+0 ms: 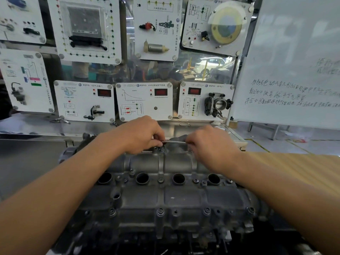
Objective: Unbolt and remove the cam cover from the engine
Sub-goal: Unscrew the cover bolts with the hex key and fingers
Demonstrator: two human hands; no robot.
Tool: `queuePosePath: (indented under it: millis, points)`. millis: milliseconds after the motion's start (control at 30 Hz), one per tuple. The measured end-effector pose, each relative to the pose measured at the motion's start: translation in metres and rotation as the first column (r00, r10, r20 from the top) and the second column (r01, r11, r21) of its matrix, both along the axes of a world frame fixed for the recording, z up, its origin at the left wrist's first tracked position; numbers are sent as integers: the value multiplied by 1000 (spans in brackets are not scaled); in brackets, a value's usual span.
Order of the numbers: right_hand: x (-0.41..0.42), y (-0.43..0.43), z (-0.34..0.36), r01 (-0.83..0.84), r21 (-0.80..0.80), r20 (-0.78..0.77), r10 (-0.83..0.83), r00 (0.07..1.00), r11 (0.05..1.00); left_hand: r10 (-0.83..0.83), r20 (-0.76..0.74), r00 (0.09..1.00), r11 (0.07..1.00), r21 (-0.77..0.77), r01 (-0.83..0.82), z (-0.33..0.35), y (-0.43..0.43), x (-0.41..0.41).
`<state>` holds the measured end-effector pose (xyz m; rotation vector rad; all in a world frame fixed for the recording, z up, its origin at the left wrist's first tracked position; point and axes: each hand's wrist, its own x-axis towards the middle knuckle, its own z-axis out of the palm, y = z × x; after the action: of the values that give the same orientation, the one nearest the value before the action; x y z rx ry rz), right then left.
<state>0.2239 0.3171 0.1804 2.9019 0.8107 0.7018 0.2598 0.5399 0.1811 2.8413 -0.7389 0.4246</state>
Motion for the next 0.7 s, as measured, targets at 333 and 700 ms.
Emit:
queuePosePath:
  millis: [333,700]
  points:
    - [14,-33,20,-122,235,81,105,991,964,-74,58,996,941,-326,89,15,-17,-8]
    - [-30,-58,3,97,239,-240,-38,970,966,-184,22,983,983,-8,184,8,-91,7]
